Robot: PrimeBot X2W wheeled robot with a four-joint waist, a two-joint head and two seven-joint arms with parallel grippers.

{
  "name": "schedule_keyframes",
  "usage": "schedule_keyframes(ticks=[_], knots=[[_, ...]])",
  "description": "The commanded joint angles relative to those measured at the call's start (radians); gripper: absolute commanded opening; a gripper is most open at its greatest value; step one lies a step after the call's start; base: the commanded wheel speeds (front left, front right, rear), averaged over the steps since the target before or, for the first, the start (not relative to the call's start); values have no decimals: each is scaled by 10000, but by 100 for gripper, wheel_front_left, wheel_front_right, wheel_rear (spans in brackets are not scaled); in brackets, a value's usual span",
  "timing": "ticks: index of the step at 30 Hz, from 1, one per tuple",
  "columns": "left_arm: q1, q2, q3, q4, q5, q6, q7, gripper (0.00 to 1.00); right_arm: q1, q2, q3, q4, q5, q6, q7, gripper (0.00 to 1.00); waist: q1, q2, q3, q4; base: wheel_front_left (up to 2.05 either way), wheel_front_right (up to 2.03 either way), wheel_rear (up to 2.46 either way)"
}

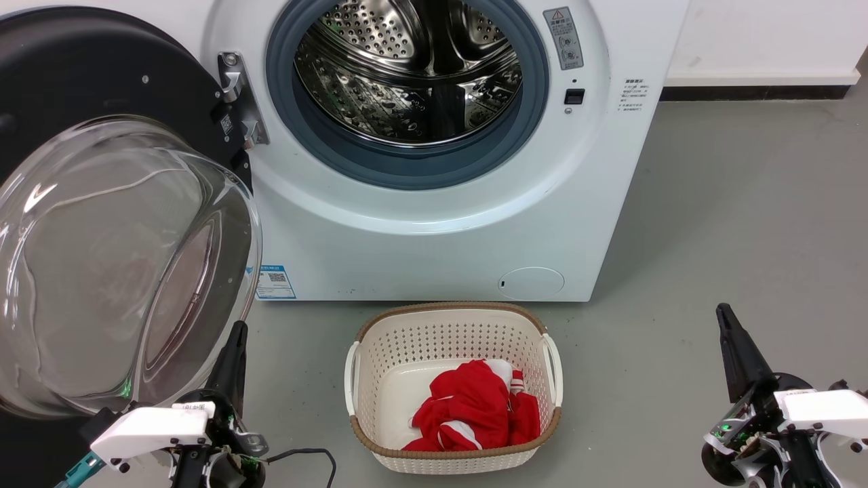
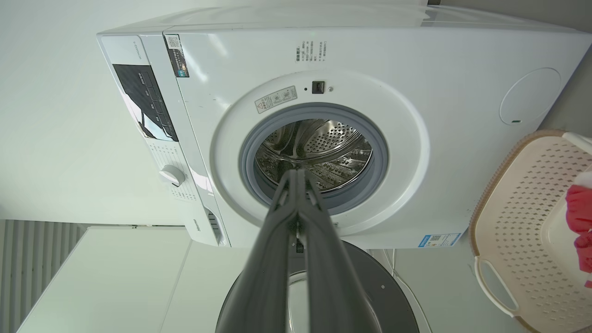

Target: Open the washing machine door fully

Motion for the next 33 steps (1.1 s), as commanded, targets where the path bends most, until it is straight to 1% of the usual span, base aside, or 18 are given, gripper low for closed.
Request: schedule_keyframes(ticks=[1, 33], knots=[[-83, 5, 26, 4, -22, -39, 24, 0, -112, -1, -7, 11, 38, 0, 24, 0, 0, 0, 0, 0, 0, 0, 0], [-82, 5, 24, 2, -23, -39, 23, 0, -112, -1, -7, 11, 38, 0, 24, 0, 0, 0, 0, 0, 0, 0, 0]])
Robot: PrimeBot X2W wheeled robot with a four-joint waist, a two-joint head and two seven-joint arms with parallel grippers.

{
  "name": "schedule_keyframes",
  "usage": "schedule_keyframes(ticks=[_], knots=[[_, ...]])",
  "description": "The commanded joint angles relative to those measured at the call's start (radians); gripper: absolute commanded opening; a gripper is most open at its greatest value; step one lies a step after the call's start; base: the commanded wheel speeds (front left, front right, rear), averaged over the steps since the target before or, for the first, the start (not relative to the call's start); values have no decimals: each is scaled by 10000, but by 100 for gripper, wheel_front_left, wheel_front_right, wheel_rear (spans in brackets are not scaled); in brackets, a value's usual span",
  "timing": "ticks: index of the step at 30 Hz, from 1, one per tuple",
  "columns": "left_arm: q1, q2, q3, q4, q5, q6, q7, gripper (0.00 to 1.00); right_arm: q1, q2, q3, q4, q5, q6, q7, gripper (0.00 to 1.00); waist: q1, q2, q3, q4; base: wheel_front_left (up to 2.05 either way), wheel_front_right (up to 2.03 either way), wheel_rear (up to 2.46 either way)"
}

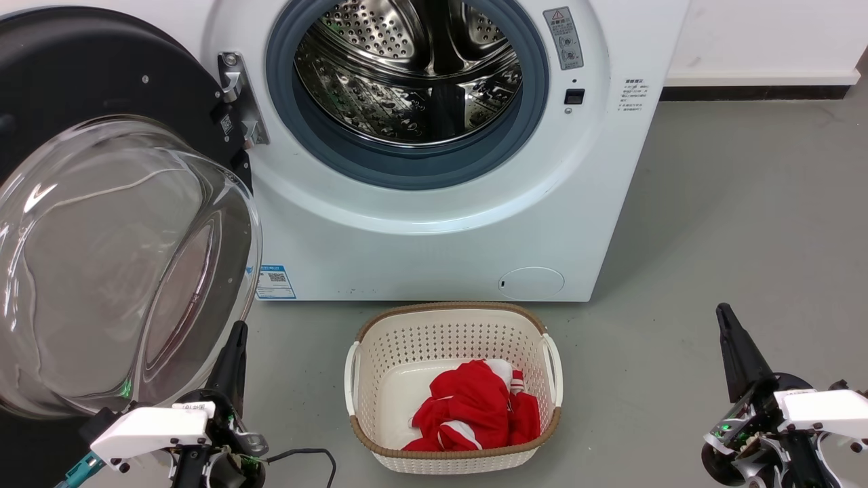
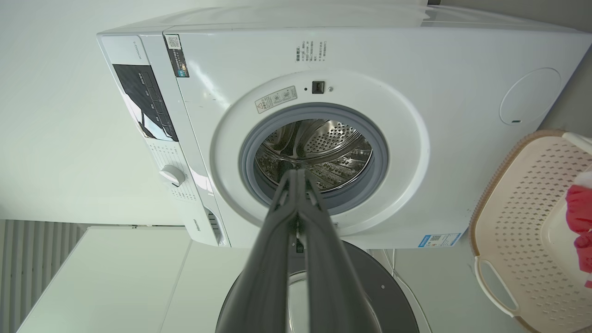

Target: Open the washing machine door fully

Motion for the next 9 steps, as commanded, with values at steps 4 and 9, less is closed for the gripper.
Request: schedule_keyframes(ticks=[4, 9], knots=[[-81, 5, 24, 2, -23, -39, 23, 0, -112, -1, -7, 11, 38, -2, 24, 0, 0, 0, 0, 0, 0, 0, 0], [-81, 5, 24, 2, -23, -39, 23, 0, -112, -1, -7, 11, 38, -3, 24, 0, 0, 0, 0, 0, 0, 0, 0]])
